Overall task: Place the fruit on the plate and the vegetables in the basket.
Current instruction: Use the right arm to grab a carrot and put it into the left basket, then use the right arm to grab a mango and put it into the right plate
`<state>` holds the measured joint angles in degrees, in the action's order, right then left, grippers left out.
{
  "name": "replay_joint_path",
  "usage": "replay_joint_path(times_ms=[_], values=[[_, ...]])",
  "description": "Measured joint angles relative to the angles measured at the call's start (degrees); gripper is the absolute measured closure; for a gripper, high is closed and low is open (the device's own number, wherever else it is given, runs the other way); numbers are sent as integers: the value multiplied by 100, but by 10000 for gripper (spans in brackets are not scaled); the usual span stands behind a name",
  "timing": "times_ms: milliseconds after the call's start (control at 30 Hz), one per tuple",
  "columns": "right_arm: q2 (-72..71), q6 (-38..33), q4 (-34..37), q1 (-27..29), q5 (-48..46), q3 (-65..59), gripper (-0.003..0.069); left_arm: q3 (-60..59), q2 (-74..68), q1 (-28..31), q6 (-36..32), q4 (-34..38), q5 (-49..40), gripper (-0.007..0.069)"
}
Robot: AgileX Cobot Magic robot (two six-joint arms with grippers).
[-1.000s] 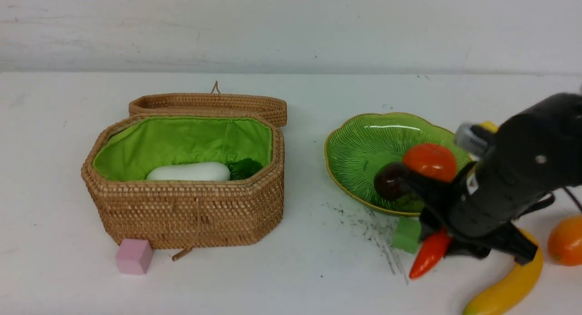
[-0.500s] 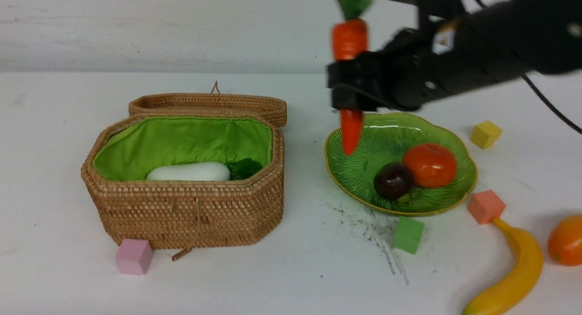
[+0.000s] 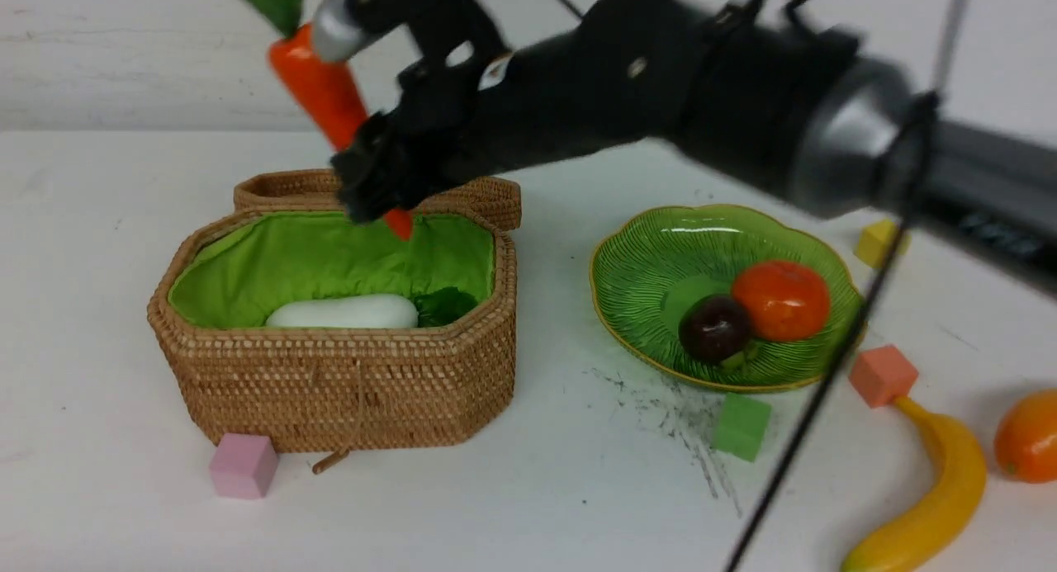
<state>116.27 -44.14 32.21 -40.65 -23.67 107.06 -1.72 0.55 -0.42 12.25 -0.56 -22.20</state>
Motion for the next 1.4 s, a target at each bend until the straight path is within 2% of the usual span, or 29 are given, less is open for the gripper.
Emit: replay_joint_path(times_ms=[100, 167, 300, 400, 467, 500, 533, 600, 667, 767, 900, 1000, 1167, 1233, 1267, 1300, 1400], values=[[603, -1411, 282, -113, 187, 17, 370, 0, 0, 0, 0, 0, 0, 526], [864, -1848, 296, -130, 6, 17, 370, 0, 0, 0, 0, 0, 0, 526], [984, -1654, 297, -130, -175, 16, 370, 0, 0, 0, 0, 0, 0, 526], [984, -1218, 297, -125, -209, 16, 361, 0, 0, 0, 0, 0, 0, 524], [984, -1035, 297, -125, -209, 16, 302, 0, 0, 0, 0, 0, 0, 522], [984, -1020, 297, -125, -209, 16, 294, 0, 0, 0, 0, 0, 0, 522], [972, -920, 291, -125, -215, 16, 228, 0, 0, 0, 0, 0, 0, 522], [952, -878, 283, -125, -215, 16, 158, 0, 0, 0, 0, 0, 0, 522], [883, -842, 199, -125, -270, 20, 32, -5, 0, 0, 0, 0, 0, 517], [739, -814, 30, -118, -441, 20, -16, -5, 0, 0, 0, 0, 0, 512], [421, -758, -137, -62, -834, 20, -6, -5, 0, 0, 0, 0, 0, 511], [-90, -383, -506, 100, -1522, 20, 33, -5, 0, 0, 0, 0, 0, 509], [-1102, 1083, -1727, 647, -3093, 20, 86, -5, 0, 0, 0, 0, 0, 503], [-1572, 1849, -2636, 1113, -3780, 20, 92, -5, 0, 0, 0, 0, 0, 501], [-1607, 1905, -2713, 1159, -3883, 20, 92, -5, 0, 0, 0, 0, 0, 501], [-1805, 2244, -3221, 1517, -4142, 15, 94, -5, 0, 0, 0, 0, 0, 501], [-2169, 3144, -3677, 2263, -4388, -106, 96, -5, 0, 0, 0, 0, 0, 501]])
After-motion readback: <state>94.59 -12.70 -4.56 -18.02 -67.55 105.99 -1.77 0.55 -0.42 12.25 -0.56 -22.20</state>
